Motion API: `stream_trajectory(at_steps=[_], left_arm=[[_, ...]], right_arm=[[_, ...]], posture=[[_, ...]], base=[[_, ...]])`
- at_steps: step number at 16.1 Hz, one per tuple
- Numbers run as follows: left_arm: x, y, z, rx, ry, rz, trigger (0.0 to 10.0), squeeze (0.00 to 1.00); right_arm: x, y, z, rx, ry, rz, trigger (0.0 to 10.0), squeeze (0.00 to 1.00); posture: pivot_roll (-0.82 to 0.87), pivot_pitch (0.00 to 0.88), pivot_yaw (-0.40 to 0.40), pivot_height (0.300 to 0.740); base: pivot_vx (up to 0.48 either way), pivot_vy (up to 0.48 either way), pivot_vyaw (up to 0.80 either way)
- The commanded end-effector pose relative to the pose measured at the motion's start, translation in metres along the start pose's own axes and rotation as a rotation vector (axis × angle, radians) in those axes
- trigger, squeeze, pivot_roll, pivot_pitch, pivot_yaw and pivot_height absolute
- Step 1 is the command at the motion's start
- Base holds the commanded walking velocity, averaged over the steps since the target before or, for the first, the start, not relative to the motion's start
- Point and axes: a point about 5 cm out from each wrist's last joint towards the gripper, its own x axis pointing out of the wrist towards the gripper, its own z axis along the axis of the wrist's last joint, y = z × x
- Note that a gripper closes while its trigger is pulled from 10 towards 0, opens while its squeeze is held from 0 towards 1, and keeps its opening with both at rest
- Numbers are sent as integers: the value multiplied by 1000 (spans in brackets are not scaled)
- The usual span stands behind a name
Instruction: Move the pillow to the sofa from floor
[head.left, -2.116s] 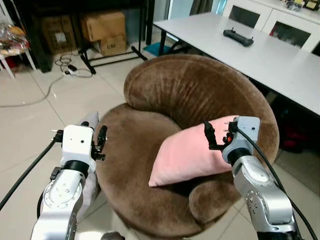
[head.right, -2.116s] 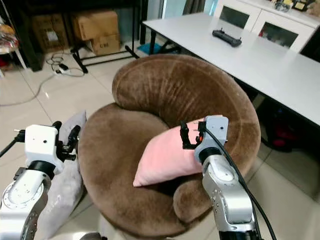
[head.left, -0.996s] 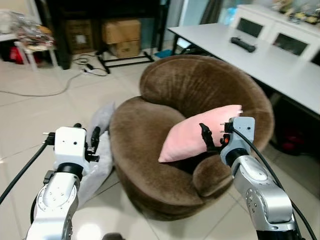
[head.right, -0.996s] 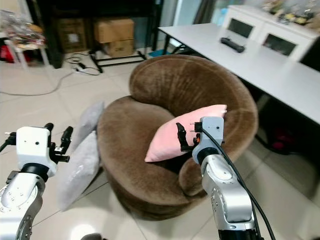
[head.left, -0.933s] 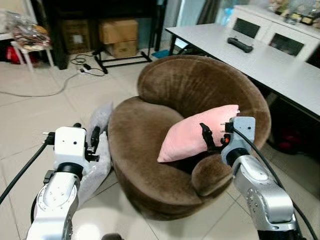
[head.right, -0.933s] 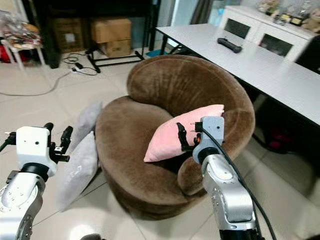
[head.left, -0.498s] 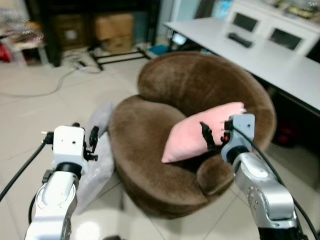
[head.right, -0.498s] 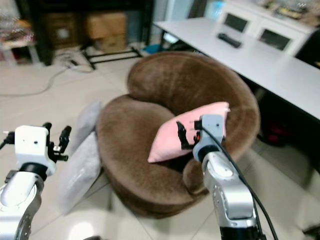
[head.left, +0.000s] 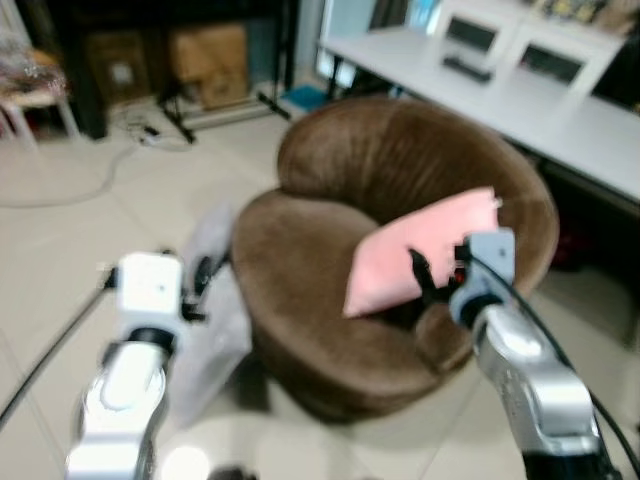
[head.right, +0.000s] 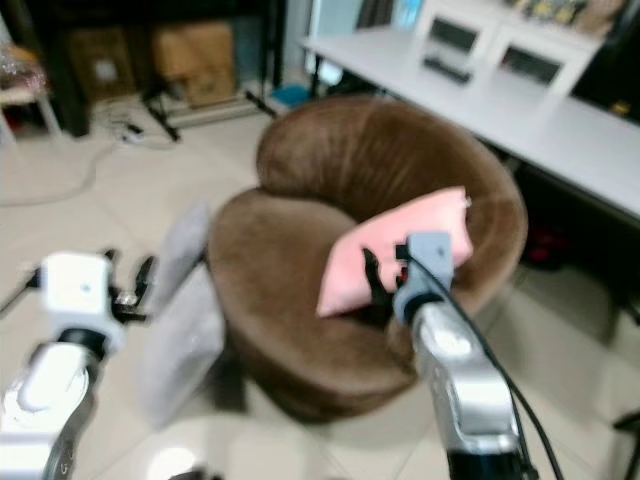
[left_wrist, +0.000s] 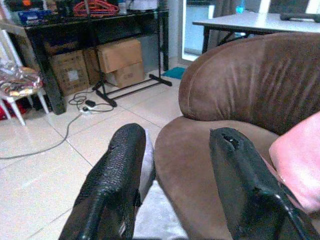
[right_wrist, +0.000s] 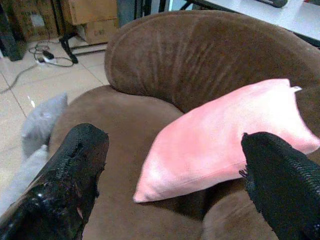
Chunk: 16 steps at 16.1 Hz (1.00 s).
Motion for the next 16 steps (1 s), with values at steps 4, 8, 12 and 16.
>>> stream_trajectory(at_steps=[4,8,12,16], left_arm=[[2,0,3,17,-13,-4,10000,0],[1,0,2,23,-14,-6,10000,0],[2,-1,0,50,-20,-12,10000,0],[6,-1,6,84,-83,-14,10000,0]], right_arm=[[-1,-3,4,-17,-15,-5,10000,1000],[-1,-2,2,-26,-10,0,10000,1000],[-3,-7,-4,-46,-17,-25,10000,1000],[-6,-6,-8,-33,-22,-39,10000,0]], posture=[[77,0,-140,740],[80,0,-144,740],[77,0,-141,740],[71,0,-108,740]], base=[[0,388,0],[0,389,0],[0,385,0],[0,292,0]])
